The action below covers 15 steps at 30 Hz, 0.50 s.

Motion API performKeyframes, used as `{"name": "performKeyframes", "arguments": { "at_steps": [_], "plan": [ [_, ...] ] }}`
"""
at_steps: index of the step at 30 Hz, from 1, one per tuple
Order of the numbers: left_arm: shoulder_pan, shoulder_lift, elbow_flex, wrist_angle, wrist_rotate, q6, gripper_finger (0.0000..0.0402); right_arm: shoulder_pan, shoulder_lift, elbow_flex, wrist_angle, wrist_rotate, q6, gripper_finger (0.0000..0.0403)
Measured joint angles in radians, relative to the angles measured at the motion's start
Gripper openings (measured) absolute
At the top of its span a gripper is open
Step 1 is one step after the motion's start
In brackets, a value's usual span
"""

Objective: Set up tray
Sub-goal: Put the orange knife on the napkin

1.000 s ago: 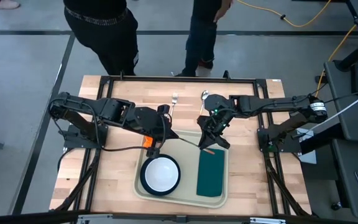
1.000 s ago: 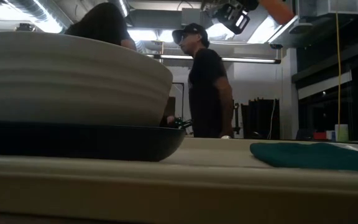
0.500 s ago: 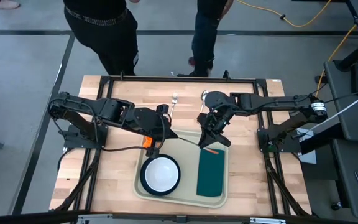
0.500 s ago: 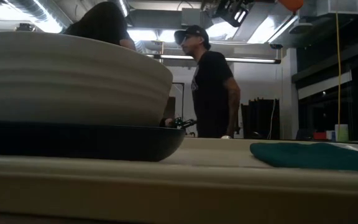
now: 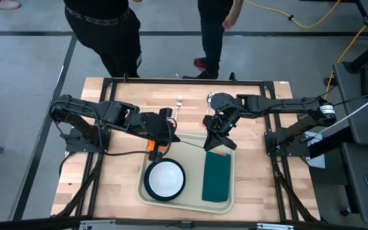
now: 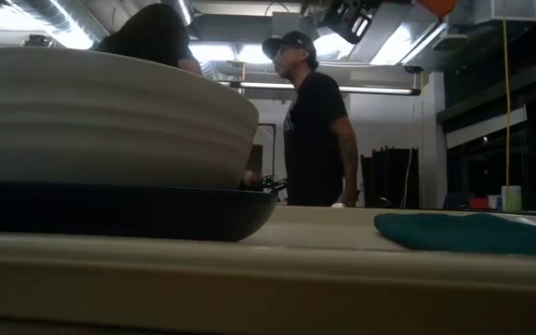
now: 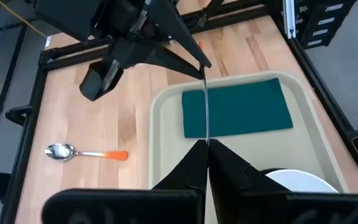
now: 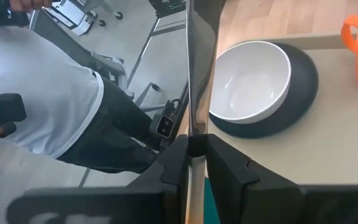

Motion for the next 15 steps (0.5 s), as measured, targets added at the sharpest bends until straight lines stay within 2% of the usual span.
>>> {"name": "performKeyframes", "arguments": {
  "at_steps": [15],
  "plan": [
    [0.0,0.0,0.0,0.009,-0.009,0.001,0.0002,0.001,0.0,0.001,-0.015,0.014,0.0,0.0058]
  ]
}}
